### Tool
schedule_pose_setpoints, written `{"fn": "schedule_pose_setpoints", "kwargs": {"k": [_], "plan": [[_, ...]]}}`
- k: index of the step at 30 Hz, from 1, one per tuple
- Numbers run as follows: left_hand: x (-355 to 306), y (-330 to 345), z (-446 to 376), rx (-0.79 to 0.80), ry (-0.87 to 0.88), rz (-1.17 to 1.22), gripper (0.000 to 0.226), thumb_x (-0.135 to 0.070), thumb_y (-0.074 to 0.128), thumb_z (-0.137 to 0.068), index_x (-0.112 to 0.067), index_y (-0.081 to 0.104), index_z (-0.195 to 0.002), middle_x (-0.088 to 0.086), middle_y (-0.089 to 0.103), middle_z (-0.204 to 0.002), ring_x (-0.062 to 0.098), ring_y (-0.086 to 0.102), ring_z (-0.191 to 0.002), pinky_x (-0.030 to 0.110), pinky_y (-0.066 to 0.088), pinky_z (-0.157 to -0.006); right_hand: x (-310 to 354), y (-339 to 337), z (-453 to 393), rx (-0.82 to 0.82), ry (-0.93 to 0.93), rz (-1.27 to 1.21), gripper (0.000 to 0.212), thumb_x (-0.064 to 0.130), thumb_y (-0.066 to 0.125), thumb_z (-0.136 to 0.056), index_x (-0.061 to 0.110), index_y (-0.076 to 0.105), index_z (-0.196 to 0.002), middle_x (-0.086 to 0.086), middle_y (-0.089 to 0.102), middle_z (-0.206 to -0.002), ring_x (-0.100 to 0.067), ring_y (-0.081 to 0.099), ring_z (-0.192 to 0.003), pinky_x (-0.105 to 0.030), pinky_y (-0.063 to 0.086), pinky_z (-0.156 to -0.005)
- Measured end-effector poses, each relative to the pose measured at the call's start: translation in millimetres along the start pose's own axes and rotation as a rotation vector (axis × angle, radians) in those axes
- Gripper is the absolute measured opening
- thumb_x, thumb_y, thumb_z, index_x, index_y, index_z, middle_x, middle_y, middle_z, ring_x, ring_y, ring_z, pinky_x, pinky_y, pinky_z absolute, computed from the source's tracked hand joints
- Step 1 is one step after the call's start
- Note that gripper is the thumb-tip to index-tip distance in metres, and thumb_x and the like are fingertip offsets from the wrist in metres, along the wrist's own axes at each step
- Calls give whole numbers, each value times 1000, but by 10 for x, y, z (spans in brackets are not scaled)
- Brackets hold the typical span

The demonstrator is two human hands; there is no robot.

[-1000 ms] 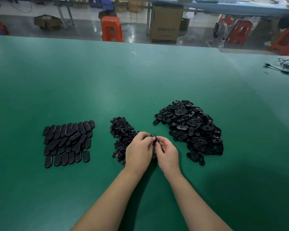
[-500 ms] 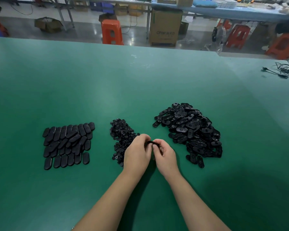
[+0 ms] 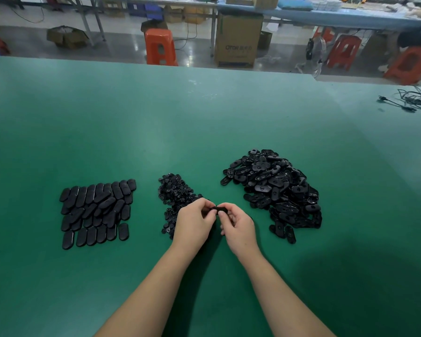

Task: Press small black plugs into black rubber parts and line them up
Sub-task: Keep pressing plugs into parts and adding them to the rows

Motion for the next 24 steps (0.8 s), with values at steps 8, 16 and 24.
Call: {"fn": "schedule_pose_setpoints", "kwargs": {"k": [8,16,24], "plan": [[32,4,-16,9,-57,-7,4,-18,69,-84,-21,68,-83,-10,68,-73,10,62,-63,29,53,-62,-6,9,-23,8,-40,76,25,10,61,-98,33,70,-100,-1,71,-89,-7,61,-65,-34,57,-63],[-43,21,36,-9,3,-9,2,-17,66,-88,-19,67,-87,-11,67,-77,5,62,-73,16,46,-65,-36,10,-28,-13,-41,59,17,13,62,-98,27,71,-102,2,73,-95,-20,68,-86,-51,57,-82],[-108,66,43,31,179,-123,13,-14,64,-90,-22,65,-101,-14,63,-87,1,57,-77,21,46,-71,-38,-14,-11,-28,-19,45,16,16,61,-99,31,67,-100,4,72,-92,-15,67,-82,-47,58,-78]]}}
Point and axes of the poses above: each hand's wrist, its own z-axis away from the middle knuckle, its own y-axis out of the palm, x = y × z, the point moved 8 cm from there along -z, towards the middle knuckle
